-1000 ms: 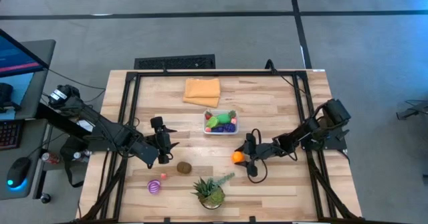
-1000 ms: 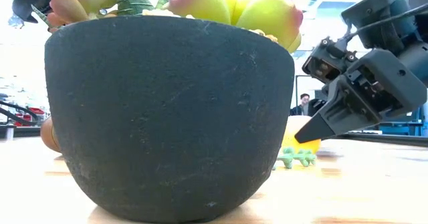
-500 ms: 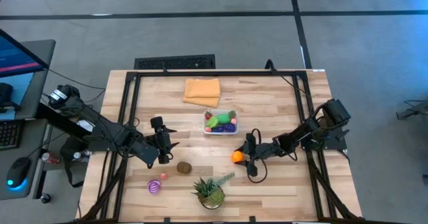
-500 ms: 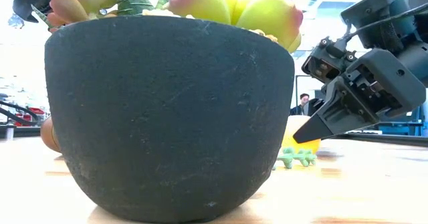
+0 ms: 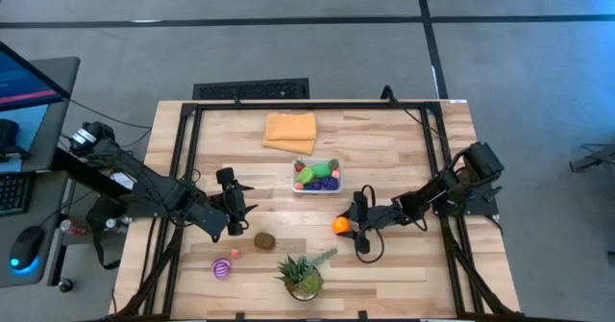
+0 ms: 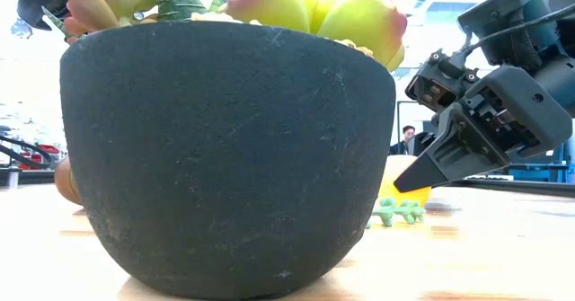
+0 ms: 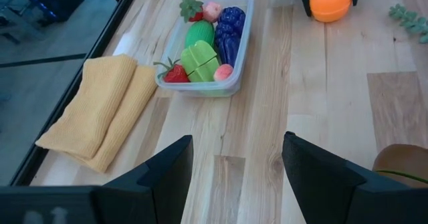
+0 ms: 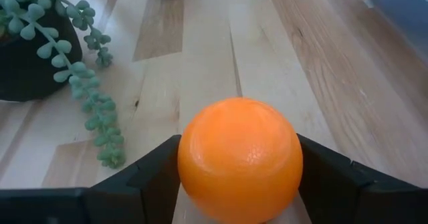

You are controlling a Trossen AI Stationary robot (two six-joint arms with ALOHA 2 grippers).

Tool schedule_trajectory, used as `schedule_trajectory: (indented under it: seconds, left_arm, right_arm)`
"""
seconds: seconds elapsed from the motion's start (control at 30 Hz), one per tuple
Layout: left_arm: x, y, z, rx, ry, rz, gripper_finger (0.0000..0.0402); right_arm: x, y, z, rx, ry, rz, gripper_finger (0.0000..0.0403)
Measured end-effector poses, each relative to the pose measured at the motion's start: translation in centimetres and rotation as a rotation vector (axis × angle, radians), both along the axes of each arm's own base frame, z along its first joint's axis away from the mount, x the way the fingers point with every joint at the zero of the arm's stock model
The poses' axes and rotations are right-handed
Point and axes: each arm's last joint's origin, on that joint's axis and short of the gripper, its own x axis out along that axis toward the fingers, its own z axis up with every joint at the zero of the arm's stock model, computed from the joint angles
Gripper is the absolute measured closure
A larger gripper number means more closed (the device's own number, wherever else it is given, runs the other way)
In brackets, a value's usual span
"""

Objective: Pick and placing Produce into tupperware
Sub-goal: Put the orange into the transparent container

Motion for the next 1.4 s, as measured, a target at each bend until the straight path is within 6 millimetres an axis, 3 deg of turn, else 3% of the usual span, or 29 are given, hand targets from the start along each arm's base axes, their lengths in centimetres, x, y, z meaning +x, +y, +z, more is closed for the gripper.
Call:
schedule_trajectory:
  seconds: [0.87,1.2,1.4]
  left_arm:
    - [0.0,0.0,0.0,0.001,0.001,-0.001,0.0182]
    - [0.0,0.0,0.0,0.001,0.0,-0.001,0.0182]
    - [0.0,0.0,0.0,0.003,0.001,-0.002,0.0182]
  right_arm:
    - [0.4,-0.6,0.3,-0.017,-0.028,0.008,0.0157]
    - [0.2,-0.8,4.3,-0.087,-0.17,0.057,0.0157]
    - [0.2,-3.1,7.2,-0.181,-0.261,0.017,0.0157]
